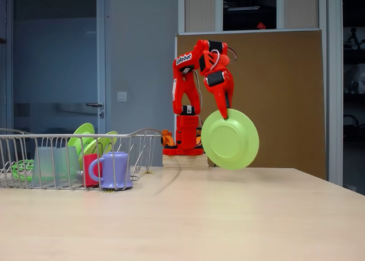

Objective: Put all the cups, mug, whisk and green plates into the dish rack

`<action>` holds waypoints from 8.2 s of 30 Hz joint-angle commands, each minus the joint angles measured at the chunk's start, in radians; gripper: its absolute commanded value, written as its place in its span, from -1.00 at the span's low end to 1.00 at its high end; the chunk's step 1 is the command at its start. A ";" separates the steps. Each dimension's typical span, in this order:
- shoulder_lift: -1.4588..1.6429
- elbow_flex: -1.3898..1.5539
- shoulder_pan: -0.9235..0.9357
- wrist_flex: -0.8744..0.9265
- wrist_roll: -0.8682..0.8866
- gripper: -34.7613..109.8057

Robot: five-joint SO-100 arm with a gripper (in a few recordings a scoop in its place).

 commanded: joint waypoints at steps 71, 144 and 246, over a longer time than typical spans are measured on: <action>0.517 0.644 1.098 -0.357 -0.669 -0.52; 0.925 1.442 0.067 -0.640 -0.920 -0.52; 1.531 1.460 -0.144 -0.143 -0.950 -0.52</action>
